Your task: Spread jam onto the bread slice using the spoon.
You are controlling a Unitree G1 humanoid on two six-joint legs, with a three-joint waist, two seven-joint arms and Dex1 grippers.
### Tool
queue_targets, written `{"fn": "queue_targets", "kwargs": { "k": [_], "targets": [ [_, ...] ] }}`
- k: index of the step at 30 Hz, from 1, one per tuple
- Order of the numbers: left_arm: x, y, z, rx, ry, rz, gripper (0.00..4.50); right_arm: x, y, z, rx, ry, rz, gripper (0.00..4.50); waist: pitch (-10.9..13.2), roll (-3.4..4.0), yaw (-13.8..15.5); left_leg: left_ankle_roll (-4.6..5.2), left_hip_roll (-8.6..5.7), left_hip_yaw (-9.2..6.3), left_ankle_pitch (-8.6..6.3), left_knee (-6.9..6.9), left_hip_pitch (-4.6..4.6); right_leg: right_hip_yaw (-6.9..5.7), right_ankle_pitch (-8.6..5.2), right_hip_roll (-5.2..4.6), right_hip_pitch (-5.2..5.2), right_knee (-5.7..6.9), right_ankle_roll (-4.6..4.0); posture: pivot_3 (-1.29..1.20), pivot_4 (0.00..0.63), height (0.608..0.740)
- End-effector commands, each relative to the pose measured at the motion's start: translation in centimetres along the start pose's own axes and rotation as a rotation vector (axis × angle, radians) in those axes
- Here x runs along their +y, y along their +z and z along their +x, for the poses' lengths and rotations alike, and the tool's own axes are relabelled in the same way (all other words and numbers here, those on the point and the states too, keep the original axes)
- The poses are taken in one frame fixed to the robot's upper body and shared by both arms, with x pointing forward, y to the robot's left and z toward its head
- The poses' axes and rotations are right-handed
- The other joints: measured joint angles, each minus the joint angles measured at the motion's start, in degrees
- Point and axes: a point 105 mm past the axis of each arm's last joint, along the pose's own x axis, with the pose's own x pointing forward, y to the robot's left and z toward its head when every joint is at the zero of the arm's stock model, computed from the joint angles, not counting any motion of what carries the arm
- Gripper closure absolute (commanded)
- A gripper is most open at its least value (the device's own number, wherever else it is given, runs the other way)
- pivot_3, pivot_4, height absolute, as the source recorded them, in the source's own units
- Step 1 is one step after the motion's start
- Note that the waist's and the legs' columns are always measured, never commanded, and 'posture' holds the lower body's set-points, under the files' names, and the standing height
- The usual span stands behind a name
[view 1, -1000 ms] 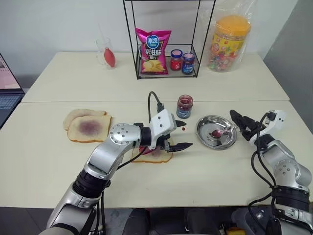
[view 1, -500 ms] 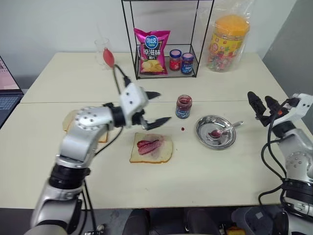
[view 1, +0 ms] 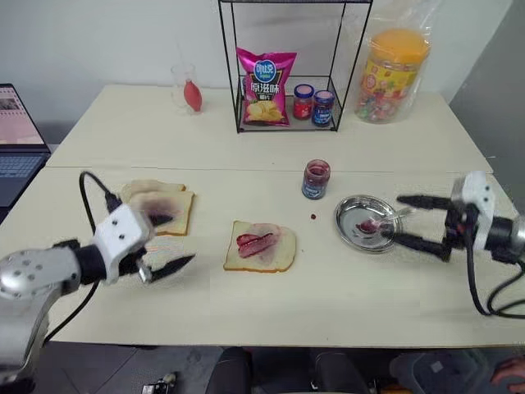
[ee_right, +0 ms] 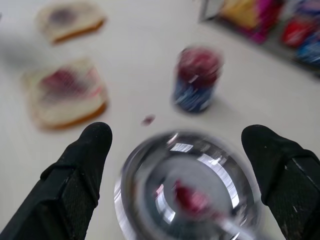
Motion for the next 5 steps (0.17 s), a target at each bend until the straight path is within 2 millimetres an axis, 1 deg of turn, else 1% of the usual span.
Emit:
{"fn": "queue_targets", "kwargs": {
  "k": [1, 5],
  "targets": [
    [-0.5, 0.9, -0.9, -0.034, 0.009, 0.041, 0.05, 1.0, 0.8, -0.3, 0.028, 0.086, -0.1, 0.0, 0.0, 0.0, -0.02, 0.0, 0.03, -0.02, 0.0, 0.12, 0.0, 0.0, 0.02, 0.05, 0.0, 0.07, 0.01, 0.0, 0.15, 0.74],
    [-1.7, 0.4, -0.6, -0.025, -0.037, 0.024, 0.05, 1.5, 0.1, -0.3, 0.066, 0.124, -0.114, 0.0, 0.0, 0.0, -0.11, 0.0, 0.11, -0.05, 0.0, 0.46, 0.01, 0.0, 0.14, 0.14, 0.08, 0.11, -0.02, 0.0, 0.15, 0.74]
  ]
}}
